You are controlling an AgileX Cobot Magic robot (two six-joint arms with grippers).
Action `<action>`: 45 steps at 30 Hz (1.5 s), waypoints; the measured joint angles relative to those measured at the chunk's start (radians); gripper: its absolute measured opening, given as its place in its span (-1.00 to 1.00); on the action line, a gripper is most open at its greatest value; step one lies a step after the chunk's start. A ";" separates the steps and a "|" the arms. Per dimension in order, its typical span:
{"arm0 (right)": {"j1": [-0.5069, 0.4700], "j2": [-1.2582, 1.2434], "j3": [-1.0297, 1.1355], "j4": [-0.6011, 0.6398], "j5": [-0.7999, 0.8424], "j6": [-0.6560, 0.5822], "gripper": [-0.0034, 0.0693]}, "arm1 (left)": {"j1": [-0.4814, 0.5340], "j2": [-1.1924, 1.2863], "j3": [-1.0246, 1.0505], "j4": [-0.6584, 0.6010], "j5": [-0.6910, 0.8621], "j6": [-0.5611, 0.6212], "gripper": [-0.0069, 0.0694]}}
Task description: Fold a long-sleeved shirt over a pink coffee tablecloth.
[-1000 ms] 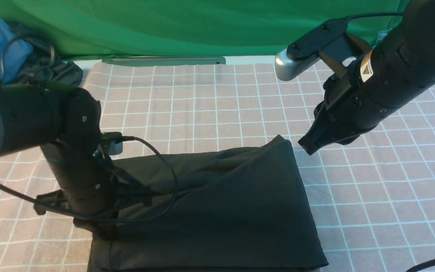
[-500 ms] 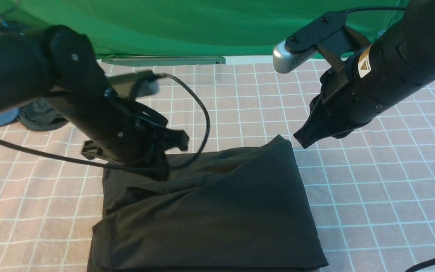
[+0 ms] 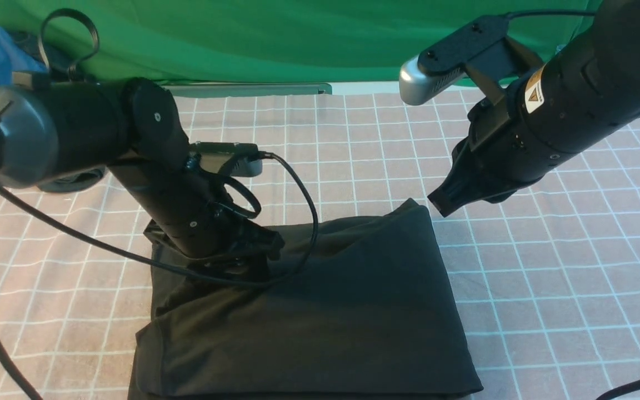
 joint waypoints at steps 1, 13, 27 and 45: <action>0.000 0.000 0.000 0.000 -0.002 0.000 -0.81 | 0.000 0.003 0.000 0.000 0.000 0.004 0.21; 0.000 0.000 0.002 0.000 -0.023 0.001 -0.81 | 0.000 0.060 0.000 0.000 0.025 0.035 -0.25; 0.000 0.000 0.007 0.000 -0.036 0.001 -0.81 | 0.000 -0.084 0.000 -0.033 0.070 0.036 -0.78; 0.000 0.000 0.007 0.015 -0.044 0.001 -0.81 | 0.000 -0.066 0.000 0.163 -0.019 -0.250 -0.78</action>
